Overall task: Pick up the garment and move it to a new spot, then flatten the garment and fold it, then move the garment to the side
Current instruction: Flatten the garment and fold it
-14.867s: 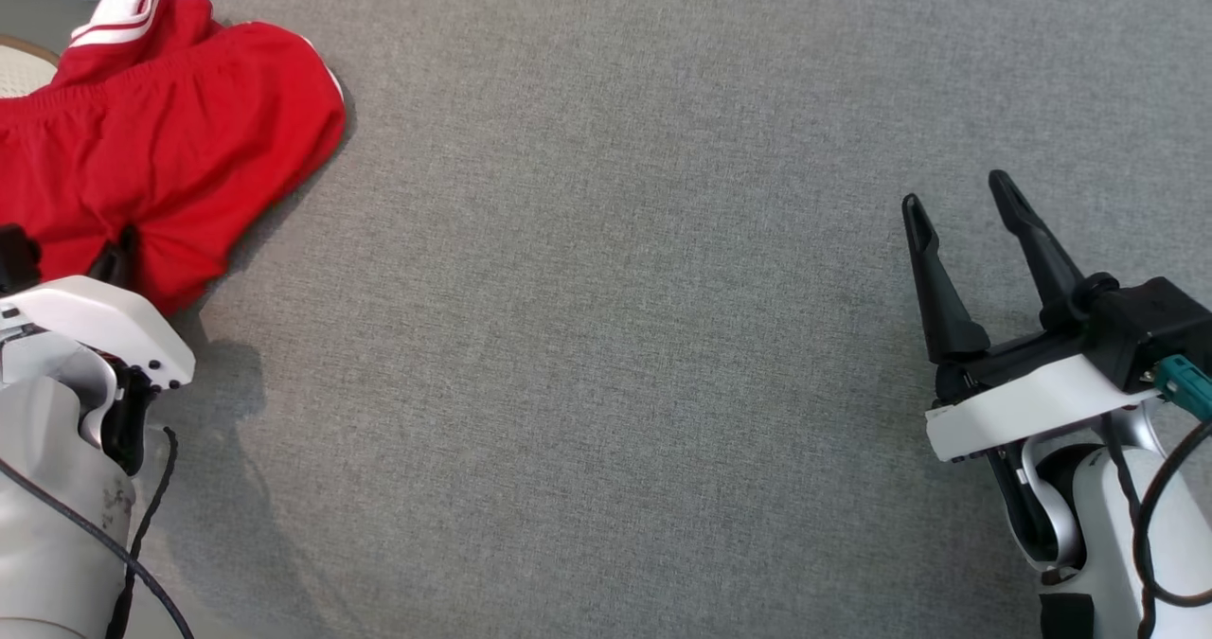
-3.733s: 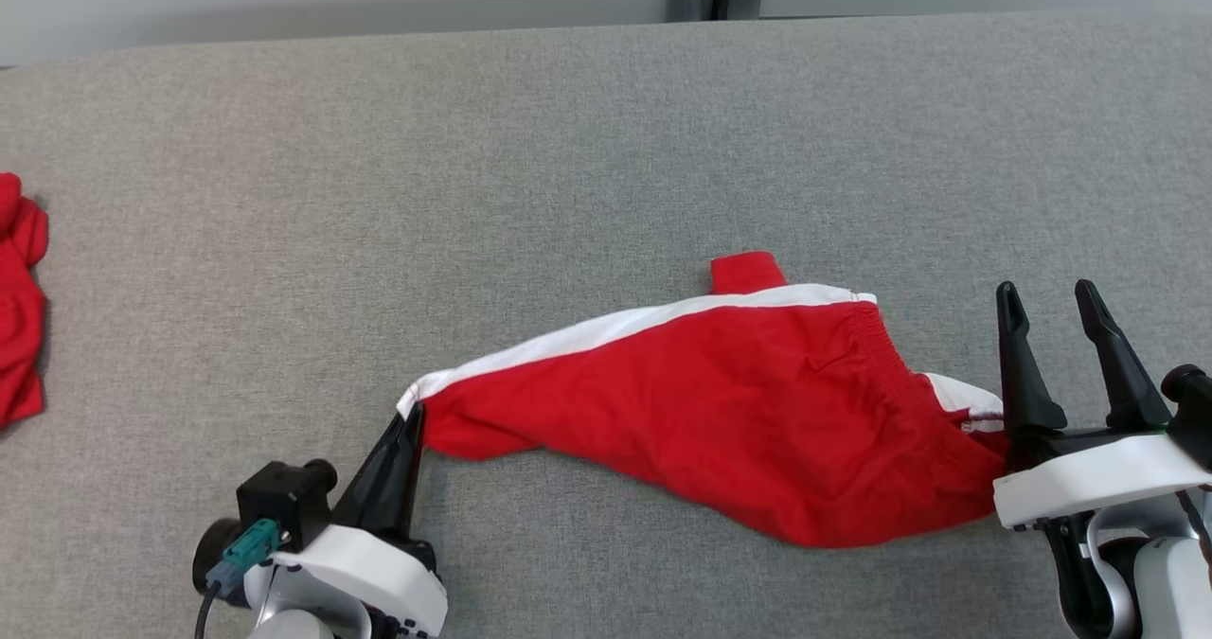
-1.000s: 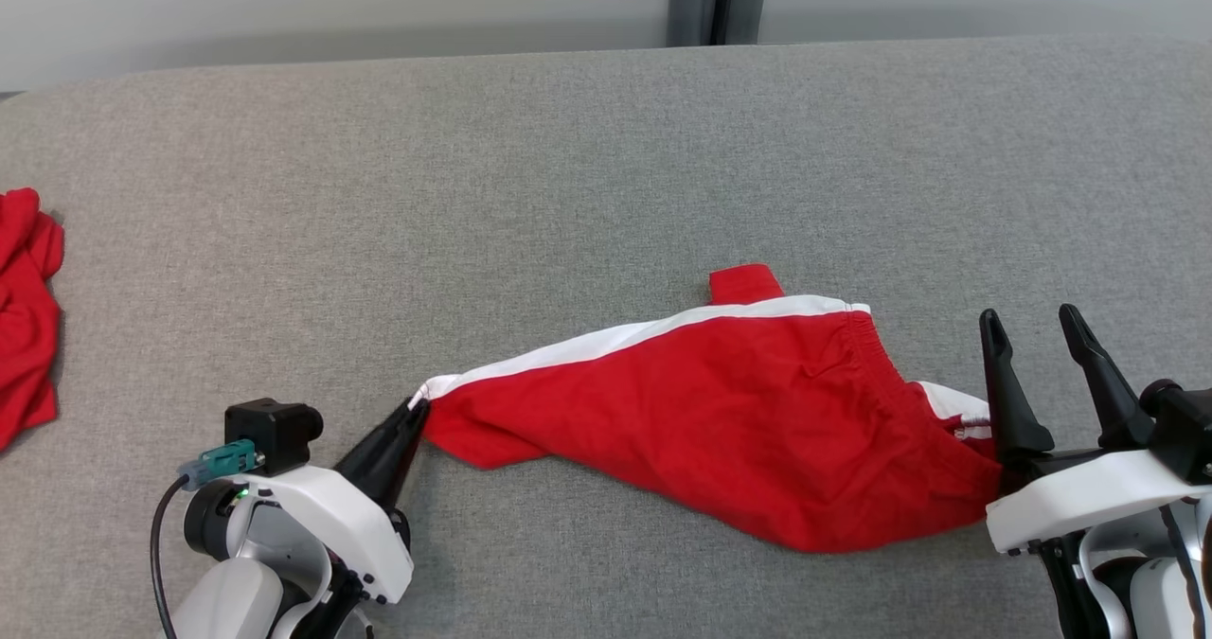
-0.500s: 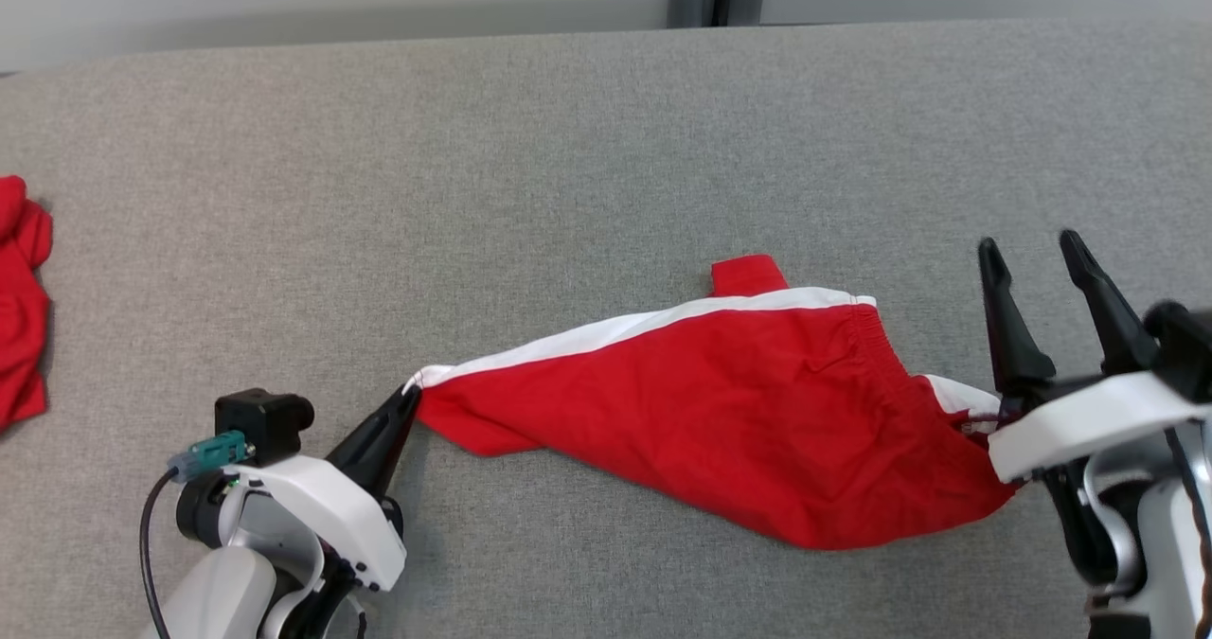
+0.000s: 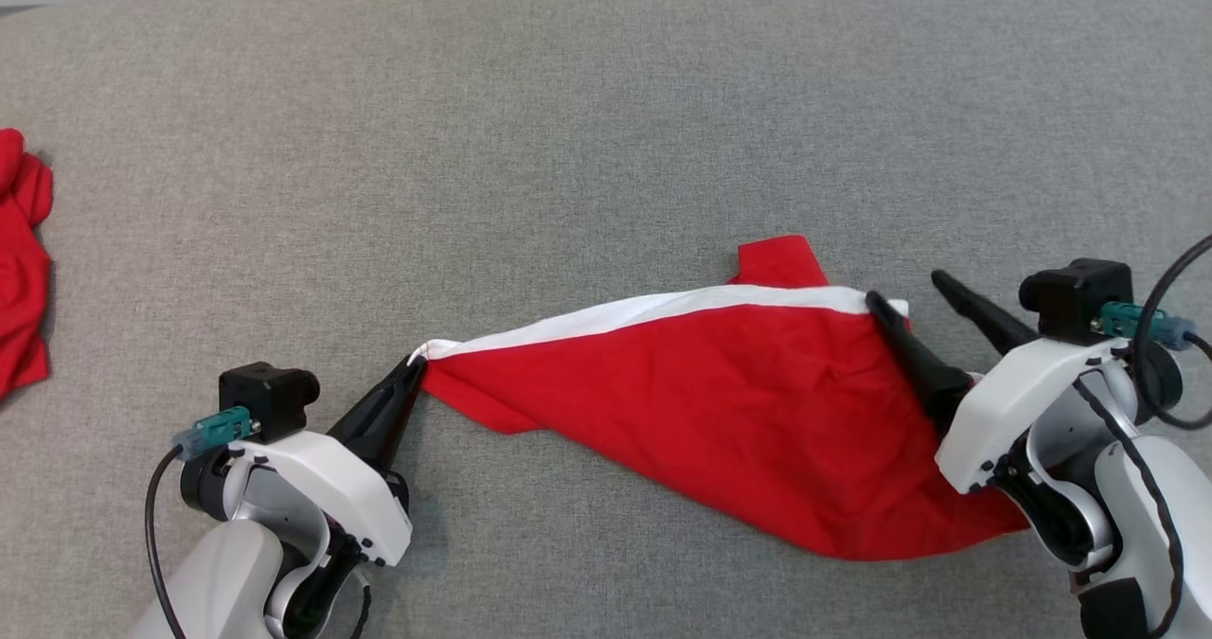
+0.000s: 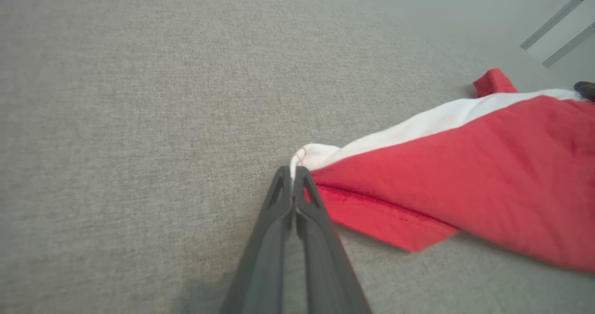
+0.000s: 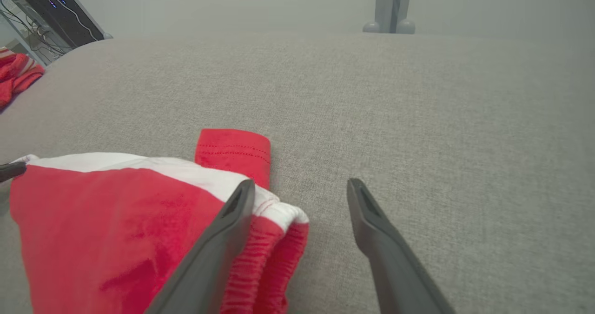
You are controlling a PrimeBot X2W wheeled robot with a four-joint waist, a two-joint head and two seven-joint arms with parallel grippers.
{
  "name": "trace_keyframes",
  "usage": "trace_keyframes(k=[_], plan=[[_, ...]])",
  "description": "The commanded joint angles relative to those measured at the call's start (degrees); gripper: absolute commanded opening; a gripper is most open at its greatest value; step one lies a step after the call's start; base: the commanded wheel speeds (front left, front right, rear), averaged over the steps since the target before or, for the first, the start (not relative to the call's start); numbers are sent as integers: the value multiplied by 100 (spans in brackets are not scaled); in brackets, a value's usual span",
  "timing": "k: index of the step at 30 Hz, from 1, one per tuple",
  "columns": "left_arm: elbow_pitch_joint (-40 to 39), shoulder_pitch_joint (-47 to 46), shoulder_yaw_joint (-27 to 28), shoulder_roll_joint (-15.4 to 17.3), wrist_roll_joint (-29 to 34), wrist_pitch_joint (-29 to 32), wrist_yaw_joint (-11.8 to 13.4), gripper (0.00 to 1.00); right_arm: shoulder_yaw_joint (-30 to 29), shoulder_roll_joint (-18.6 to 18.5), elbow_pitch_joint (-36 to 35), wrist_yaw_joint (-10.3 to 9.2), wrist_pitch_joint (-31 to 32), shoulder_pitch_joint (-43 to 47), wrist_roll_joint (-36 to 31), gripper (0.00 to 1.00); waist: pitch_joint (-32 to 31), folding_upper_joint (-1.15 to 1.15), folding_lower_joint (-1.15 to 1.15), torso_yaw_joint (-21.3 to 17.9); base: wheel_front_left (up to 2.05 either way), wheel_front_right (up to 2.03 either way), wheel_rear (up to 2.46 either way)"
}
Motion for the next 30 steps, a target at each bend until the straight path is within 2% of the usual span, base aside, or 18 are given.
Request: trace_keyframes(k=[1, 8, 9, 10, 11, 12, 16, 25, 30], plan=[[33, -102, 14, 30, -5, -54, -3, 0, 103, -121, -15, 3, 173, 19, 187, 100, 15, 0, 0, 12, 0, 0, 0], [129, -163, -3, 23, -28, -144, -20, 0, 426, -441, -235, 3, 773, 92, 780, 100, 61, 0, 0, 19, 0, 0, 0], [138, -155, -8, 25, -31, -151, -21, 0, 448, -460, -287, 3, 841, 87, 841, 92, 59, 0, 0, 16, 0, 0, 0], [149, -157, -10, 27, -37, -160, -23, 0, 455, -480, -322, 3, 894, 99, 894, 45, 61, 0, 0, 9, 0, 0, 0], [159, -171, -11, 28, -43, -171, -24, 0, 455, -488, -386, 3, 922, 105, 946, 6, 63, 0, 0, 3, 0, 0, 0], [167, -187, -11, 30, -43, -182, -26, 0, 440, -487, -428, 3, 969, 124, 1002, 0, 64, 0, 0, 0, 0, 0, 0], [172, -271, -1, 42, 29, -311, 14, 0, 376, -566, -630, 3, 894, 126, 1013, 0, 74, 0, 0, -1, 0, 0, 0], [-160, -641, 111, 88, 448, -1068, 255, 0, -42, -539, -947, 2, -298, -150, 445, 0, -153, 0, 0, -31, 0, 0, 0], [-546, -939, 209, 51, 595, -1227, 329, 0, -274, -477, -1042, 2, -650, -267, 338, 0, -371, 0, 0, -18, 0, 0, 0]])
